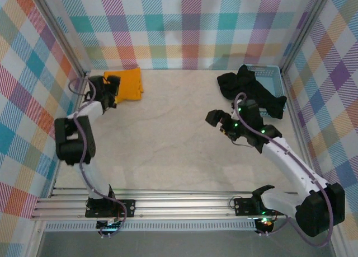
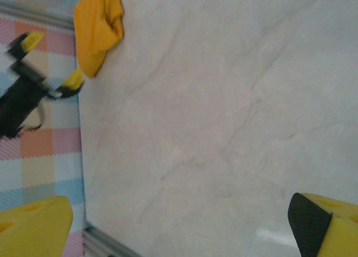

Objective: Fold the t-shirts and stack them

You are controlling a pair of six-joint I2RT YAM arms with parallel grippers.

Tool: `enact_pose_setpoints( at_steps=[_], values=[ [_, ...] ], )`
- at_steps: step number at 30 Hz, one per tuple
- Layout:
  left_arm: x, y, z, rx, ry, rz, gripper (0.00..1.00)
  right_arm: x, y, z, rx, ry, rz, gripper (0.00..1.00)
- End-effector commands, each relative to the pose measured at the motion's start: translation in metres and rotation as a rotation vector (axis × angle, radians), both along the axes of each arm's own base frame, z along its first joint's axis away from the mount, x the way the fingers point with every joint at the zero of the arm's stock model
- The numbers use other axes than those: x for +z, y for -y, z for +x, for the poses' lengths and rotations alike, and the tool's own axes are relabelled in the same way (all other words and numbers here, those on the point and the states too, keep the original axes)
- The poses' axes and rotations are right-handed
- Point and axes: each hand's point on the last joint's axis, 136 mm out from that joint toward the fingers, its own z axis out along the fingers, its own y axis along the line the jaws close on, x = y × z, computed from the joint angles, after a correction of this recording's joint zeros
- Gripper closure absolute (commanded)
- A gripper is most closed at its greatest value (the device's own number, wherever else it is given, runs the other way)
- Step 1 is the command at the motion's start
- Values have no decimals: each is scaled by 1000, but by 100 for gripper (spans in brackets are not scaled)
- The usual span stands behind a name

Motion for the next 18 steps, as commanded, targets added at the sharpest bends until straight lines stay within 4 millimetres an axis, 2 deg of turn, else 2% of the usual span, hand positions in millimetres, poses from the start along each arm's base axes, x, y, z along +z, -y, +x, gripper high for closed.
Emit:
enact_pose_setpoints(
  at_steps=[1, 4, 6, 8, 10, 13, 16, 18],
  values=[
    [79, -9, -54, -66, 6, 283, 0, 36, 39, 12, -55, 155, -214, 0],
    [92, -22, -112, -20, -91, 423, 0, 60, 87, 22, -213, 284, -433, 0],
    [92, -39, -150, 63, -180, 512, 0, 66, 125, 26, -375, 332, -565, 0],
    [92, -49, -173, 113, -182, 619, 0, 58, 148, 31, -430, 382, -661, 0],
    [79, -44, -179, 59, -95, 694, 0, 39, 159, 40, -412, 443, -706, 0],
    [46, -40, -189, 15, -57, 868, 0, -7, 177, 50, -408, 441, -713, 0],
    [-8, -33, -195, -45, -71, 876, 0, -42, 175, 52, -352, 428, -728, 0],
    [-28, -30, -198, -69, -60, 906, 0, -54, 172, 55, -330, 447, -722, 0]
  ],
)
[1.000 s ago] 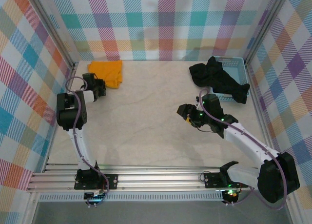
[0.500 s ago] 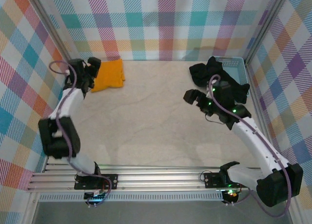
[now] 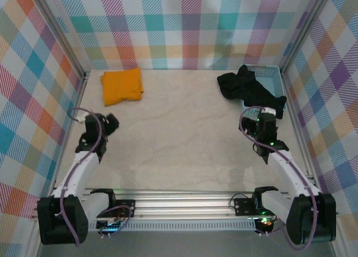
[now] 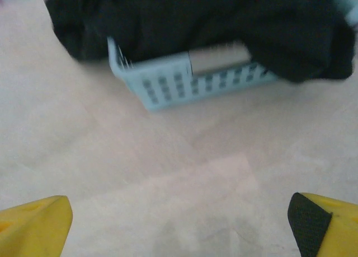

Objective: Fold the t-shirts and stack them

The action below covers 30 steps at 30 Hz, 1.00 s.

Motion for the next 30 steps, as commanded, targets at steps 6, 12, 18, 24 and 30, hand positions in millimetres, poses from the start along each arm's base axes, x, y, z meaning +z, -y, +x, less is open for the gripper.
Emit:
enact_pose_setpoints(
  at_steps=[6, 12, 18, 24, 30],
  values=[
    [-3, 4, 35, -95, 152, 167, 0, 1, -4, 33, 93, 230, 5, 0],
    [-23, 11, 64, -169, 178, 224, 0, -4, -14, 51, 203, 292, 4, 0],
    [-26, 34, 57, -259, 261, 289, 0, -3, -14, 56, 265, 345, -21, 0],
    [-42, 42, 75, -298, 184, 310, 0, -25, -17, 63, 287, 360, -23, 0],
    [-44, 43, 77, -302, 160, 309, 0, -32, -15, 77, 266, 271, -30, 0]
  ],
)
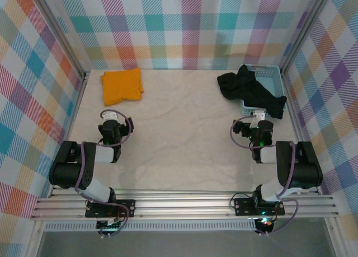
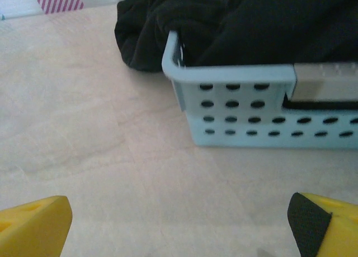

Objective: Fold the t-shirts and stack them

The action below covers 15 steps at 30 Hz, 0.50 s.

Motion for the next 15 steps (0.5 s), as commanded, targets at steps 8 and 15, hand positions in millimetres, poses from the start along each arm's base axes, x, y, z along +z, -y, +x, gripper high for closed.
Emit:
enact_pose_setpoints(
  at_steps=[8, 15],
  values=[
    [2, 5, 2, -18, -1, 37, 0, 13, -3, 13, 5, 26, -41, 0],
    [3, 4, 3, -16, 1, 37, 0, 13, -3, 14, 7, 24, -47, 0]
  ],
)
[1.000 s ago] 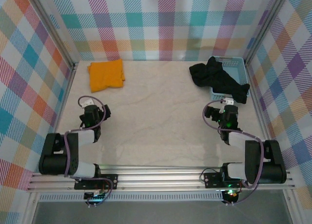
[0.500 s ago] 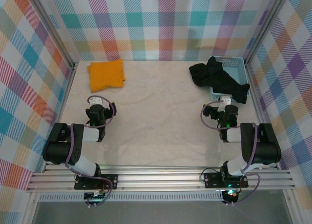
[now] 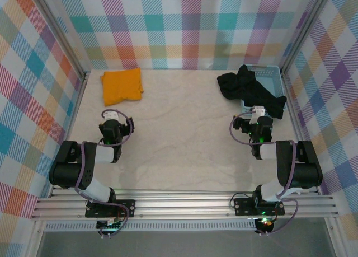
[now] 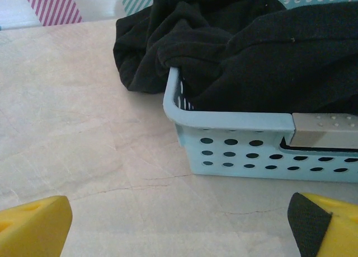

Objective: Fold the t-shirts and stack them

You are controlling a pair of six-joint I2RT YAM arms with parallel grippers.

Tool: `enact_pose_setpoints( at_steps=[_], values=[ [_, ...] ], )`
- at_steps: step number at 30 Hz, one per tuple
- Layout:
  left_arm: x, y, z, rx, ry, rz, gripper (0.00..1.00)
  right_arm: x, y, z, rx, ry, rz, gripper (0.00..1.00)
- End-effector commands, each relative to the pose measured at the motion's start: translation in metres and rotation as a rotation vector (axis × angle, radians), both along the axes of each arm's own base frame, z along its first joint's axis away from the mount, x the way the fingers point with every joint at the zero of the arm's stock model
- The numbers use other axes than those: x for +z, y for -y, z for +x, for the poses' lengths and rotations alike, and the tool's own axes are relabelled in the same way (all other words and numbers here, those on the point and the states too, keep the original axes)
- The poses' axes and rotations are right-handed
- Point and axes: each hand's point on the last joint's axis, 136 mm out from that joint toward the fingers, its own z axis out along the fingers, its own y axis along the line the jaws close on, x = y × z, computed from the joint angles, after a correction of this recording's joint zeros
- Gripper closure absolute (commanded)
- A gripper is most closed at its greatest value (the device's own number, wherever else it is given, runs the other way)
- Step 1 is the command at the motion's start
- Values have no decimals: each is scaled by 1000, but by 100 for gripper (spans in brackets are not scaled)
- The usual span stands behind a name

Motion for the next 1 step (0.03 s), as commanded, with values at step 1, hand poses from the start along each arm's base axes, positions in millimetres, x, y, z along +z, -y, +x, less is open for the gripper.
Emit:
enact_pose_setpoints(
  at_steps=[1],
  values=[
    [3, 1, 3, 0, 6, 18, 0, 3, -4, 3, 16, 10, -16, 0]
  ],
)
